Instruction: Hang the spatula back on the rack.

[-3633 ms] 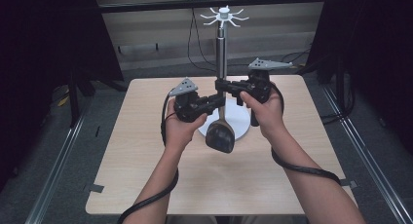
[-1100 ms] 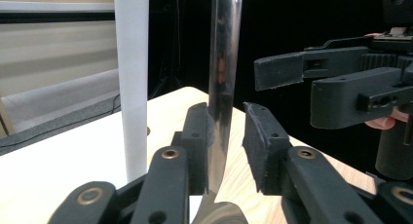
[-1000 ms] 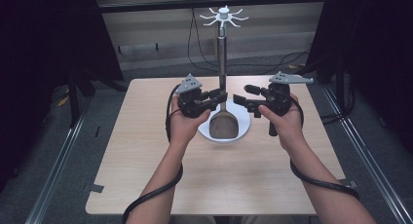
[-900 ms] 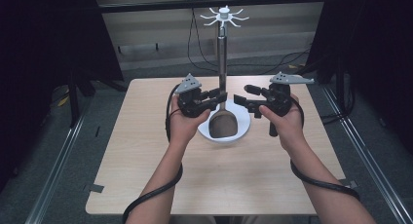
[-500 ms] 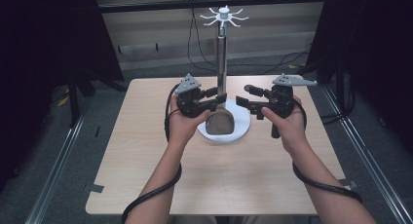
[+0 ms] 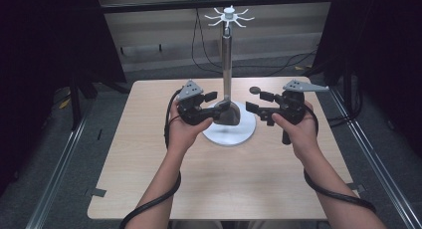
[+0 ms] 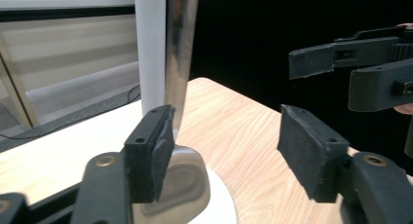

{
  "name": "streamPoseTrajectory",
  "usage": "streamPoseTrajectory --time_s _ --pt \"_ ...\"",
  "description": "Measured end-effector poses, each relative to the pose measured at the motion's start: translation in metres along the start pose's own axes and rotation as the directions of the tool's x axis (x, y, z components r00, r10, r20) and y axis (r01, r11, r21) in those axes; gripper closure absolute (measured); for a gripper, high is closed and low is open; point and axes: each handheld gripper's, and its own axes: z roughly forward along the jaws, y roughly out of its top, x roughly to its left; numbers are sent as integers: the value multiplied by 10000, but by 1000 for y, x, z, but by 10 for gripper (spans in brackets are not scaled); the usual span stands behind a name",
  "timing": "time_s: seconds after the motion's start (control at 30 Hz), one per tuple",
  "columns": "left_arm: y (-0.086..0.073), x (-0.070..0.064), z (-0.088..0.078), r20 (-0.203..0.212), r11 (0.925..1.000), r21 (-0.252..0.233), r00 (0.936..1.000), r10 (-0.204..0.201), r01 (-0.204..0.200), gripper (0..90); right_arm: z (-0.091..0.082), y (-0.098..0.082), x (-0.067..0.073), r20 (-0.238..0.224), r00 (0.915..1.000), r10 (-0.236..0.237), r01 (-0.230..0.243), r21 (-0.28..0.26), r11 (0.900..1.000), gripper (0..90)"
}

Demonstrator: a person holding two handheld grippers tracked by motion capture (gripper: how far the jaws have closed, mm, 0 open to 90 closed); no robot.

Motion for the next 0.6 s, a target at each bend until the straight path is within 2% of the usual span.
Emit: streamPoseTrajectory --time_s 0.13,0.2,0.3,0.4,0.6 --pt "-7 1 -5 -100 9997 202 9999 122 -120 327 -2 -6 -2 38 10000 20 -21 96 10000 229" --pt "-12 0 -8 -285 9995 305 9995 96 -88 303 -4 -10 -4 51 10000 -26 25 166 9999 225" --pt "-21 1 -11 -162 9994 346 9999 -1 7 281 -7 -16 -6 107 9999 -21 18 223 9998 221" --pt "-30 0 -13 -295 9992 412 9996 10 2 245 -10 -22 -10 152 9999 24 -28 287 9996 212" --pt "-37 -1 -14 -382 9988 492 9993 39 -20 236 -14 -31 -13 279 9996 24 -37 464 9989 195"
